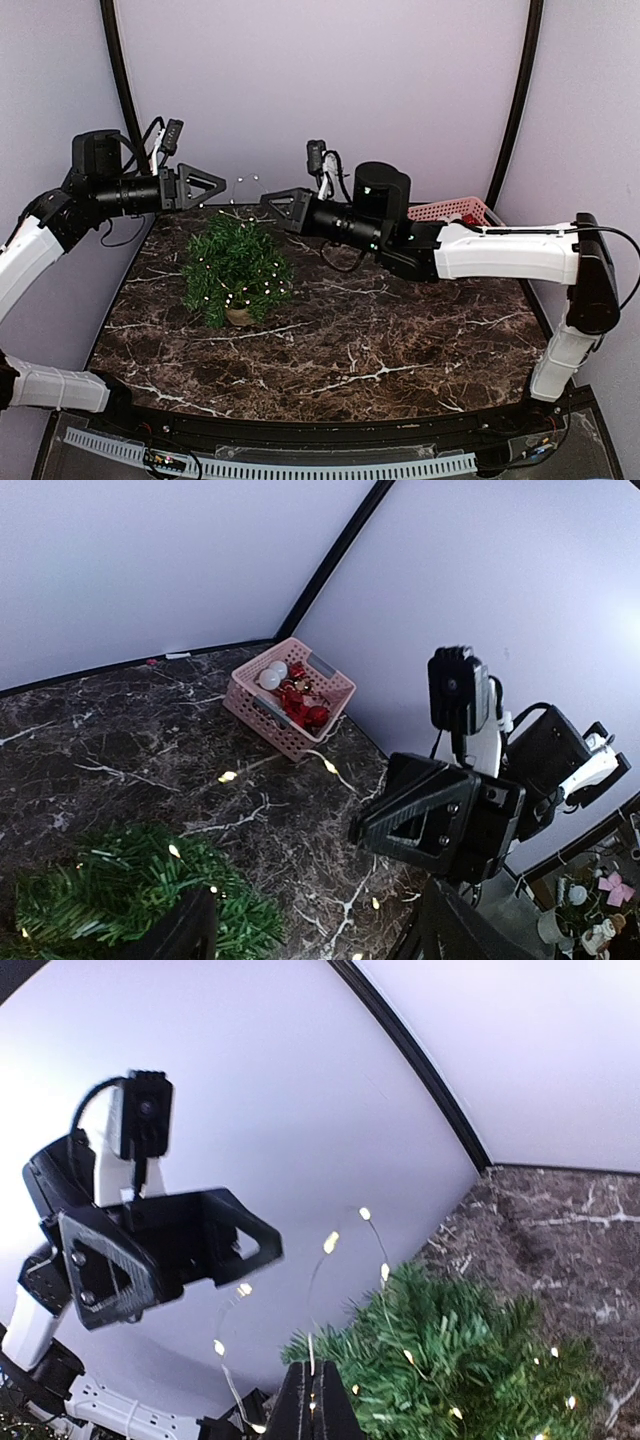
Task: Decorate the small christmas tree
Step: Wrap the side of the string light in the gap of the branches.
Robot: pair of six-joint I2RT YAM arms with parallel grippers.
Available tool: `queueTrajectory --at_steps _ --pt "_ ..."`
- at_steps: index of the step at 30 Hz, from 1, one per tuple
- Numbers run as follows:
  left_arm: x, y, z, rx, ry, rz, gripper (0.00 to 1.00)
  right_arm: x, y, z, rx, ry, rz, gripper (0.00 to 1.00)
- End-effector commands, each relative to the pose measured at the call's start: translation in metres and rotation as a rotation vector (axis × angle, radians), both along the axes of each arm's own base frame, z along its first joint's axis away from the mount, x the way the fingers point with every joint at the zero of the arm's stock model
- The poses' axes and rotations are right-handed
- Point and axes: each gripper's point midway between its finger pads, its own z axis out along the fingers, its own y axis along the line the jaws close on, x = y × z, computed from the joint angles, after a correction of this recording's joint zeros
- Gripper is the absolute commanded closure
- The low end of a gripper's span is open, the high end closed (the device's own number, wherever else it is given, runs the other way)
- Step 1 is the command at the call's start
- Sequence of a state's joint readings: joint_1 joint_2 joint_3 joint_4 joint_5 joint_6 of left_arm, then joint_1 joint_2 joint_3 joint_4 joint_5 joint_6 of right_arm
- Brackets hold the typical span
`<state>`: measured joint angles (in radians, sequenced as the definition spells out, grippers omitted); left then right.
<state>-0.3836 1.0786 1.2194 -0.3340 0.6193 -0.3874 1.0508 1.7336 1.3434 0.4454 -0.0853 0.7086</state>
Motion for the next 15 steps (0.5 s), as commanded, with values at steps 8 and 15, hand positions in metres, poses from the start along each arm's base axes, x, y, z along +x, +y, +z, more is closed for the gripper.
queueTrajectory --at_steps 8,15 --pt "-0.010 -0.026 0.022 -0.136 0.039 -0.089 0.28 -0.006 0.028 0.018 -0.045 -0.126 0.095 1.00" --pt "-0.001 -0.032 0.012 -0.174 0.106 -0.084 0.30 -0.014 0.035 0.018 -0.081 -0.168 0.115 1.00"
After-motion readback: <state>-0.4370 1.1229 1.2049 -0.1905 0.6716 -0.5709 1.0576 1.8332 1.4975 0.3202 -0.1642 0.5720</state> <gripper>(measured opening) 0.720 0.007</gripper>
